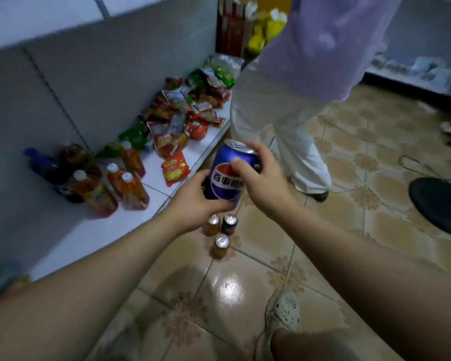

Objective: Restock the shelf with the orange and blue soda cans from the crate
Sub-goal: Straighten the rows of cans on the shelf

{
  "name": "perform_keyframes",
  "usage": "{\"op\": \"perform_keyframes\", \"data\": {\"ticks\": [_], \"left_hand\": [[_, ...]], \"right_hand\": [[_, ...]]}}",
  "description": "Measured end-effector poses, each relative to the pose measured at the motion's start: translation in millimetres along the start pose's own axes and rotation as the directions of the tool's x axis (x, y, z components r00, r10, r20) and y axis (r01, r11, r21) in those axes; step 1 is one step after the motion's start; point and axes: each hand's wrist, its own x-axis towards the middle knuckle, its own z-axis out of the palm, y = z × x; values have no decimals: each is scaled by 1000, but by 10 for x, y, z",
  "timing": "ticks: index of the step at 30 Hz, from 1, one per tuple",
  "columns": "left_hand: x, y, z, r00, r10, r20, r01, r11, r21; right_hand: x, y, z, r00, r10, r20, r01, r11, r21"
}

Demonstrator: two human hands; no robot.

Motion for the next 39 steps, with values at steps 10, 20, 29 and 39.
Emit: {"op": "perform_keyframes", "data": {"ticks": [10, 20, 29, 39], "left_hand": [[-1317, 1362, -1092, 962, 176, -208, -179, 984, 1], [-2581, 1650, -2158, 868, 179, -463, -164, 984, 72], [-3332, 1351, -2854, 751, 72, -657, -1, 994, 109], [-3284, 773, -3499, 635, -90, -767, 644, 610, 462]], "right_hand": [[-663, -1945, 356, 956, -272, 108, 265, 961, 77], [-1364, -3056, 1357, 833, -455, 315, 413, 890, 195], [-1618, -3331, 2314, 670, -491, 557, 404, 870, 281], [-1106, -3383, 3156, 637, -420, 647, 319, 907, 274]]}}
